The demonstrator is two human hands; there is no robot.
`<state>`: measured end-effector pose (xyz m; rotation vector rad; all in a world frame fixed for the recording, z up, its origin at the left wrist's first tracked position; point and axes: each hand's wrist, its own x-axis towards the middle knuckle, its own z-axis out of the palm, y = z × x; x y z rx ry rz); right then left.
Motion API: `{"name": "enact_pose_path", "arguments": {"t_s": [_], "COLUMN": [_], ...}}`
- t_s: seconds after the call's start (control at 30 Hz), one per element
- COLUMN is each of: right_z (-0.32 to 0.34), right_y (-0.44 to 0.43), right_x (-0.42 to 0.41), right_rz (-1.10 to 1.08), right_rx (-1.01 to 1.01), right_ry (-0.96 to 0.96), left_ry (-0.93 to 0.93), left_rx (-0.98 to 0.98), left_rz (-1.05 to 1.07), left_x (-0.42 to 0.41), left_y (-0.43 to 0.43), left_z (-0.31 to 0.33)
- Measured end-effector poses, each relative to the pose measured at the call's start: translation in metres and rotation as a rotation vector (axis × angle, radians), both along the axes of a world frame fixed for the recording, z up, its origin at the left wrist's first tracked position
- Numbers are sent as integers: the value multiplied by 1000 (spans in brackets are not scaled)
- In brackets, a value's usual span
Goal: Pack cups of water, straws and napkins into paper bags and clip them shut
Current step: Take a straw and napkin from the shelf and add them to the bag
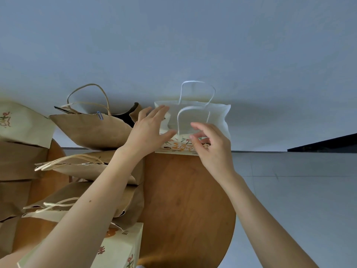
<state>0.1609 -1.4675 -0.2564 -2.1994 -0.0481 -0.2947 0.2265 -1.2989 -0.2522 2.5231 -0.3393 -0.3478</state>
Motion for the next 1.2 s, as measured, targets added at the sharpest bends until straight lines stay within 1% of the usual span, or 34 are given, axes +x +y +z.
{"name": "enact_pose_path", "arguments": {"t_s": [0.13, 0.27, 0.47, 0.6, 0.73, 0.83, 0.9, 1.03, 1.1, 1.2], "right_z": [17, 37, 69, 88, 103, 114, 119, 121, 123, 128], "right_y": [6, 24, 57, 77, 96, 103, 106, 117, 135, 184], "right_x": [-13, -27, -57, -83, -112, -132, -143, -157, -162, -172], "right_rz": [-58, -53, -127, -180, -166, -119, -68, 179, 313, 465], "right_rx": [10, 41, 100, 136, 123, 111, 69, -228, -321, -304], "right_ry": [16, 43, 75, 56, 21, 20, 22, 87, 108, 75], "left_ry": [-58, -88, -144, -156, -196, -228, -267, -374, -353, -303], "left_rx": [-65, -146, -181, -197, -171, -164, -137, -77, 4, 141], "left_rz": [2, -49, -96, -148, -154, -137, -113, 56, 150, 304], "left_x": [-7, -21, -54, -79, -104, -133, -156, -214, -251, -300], "left_y": [11, 33, 64, 83, 97, 107, 114, 143, 165, 210], "left_z": [18, 37, 79, 99, 114, 126, 132, 135, 136, 138]}}
